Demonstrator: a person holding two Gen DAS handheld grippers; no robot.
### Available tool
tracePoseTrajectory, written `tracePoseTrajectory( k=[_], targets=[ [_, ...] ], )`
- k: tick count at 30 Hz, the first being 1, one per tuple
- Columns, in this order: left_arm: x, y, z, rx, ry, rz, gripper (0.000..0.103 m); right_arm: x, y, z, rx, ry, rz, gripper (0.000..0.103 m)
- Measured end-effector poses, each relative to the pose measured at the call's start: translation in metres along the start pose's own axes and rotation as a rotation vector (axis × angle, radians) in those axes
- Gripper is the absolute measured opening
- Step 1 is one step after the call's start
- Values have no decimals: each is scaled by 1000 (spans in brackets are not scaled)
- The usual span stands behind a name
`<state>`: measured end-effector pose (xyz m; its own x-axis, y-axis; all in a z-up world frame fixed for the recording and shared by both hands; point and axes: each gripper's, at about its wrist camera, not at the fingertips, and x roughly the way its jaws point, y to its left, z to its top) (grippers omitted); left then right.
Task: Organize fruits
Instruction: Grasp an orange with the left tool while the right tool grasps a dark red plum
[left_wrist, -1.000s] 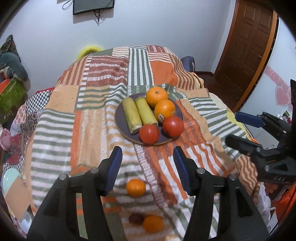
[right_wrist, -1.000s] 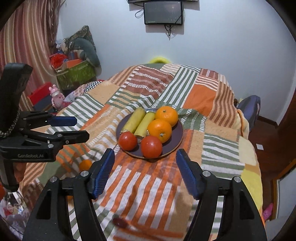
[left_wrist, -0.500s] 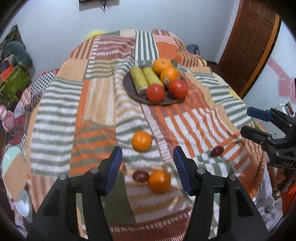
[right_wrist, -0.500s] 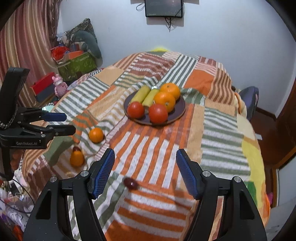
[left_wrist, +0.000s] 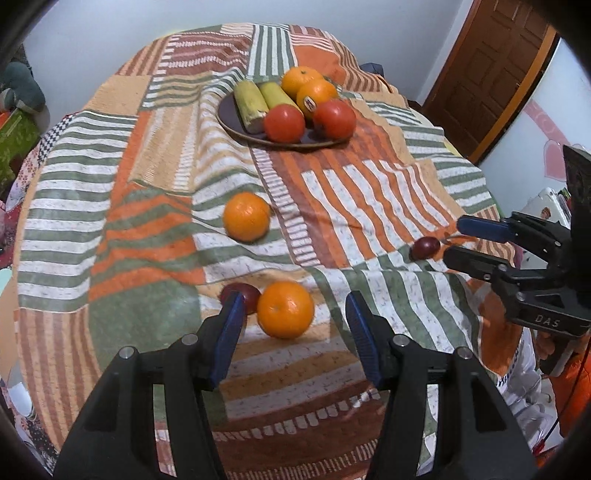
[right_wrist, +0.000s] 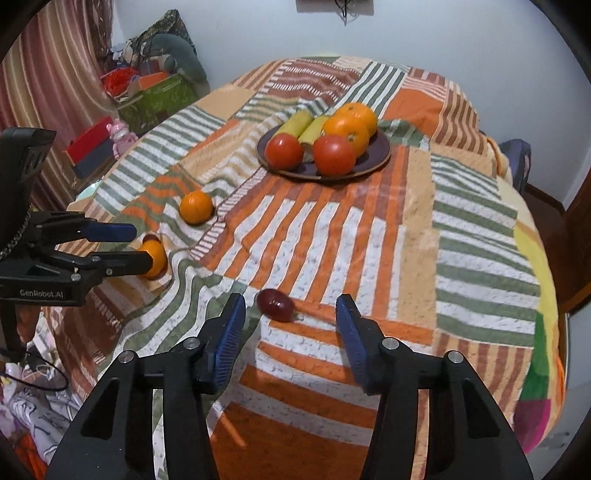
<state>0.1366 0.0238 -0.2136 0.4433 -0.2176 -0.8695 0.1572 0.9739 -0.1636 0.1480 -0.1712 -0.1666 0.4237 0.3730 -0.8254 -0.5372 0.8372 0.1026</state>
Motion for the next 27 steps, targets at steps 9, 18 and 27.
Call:
tracePoseTrajectory(
  k=[9, 18, 27],
  targets=[
    [7, -1, -1, 29, 3, 28, 41, 19, 2, 3, 0, 50, 31, 26],
    [2, 4, -2, 12, -2, 6, 34, 10, 5, 5, -22, 14, 52, 25],
    [-22, -3, 17, 35, -77, 9, 34, -7, -5, 19, -2, -49, 36, 18]
  ],
)
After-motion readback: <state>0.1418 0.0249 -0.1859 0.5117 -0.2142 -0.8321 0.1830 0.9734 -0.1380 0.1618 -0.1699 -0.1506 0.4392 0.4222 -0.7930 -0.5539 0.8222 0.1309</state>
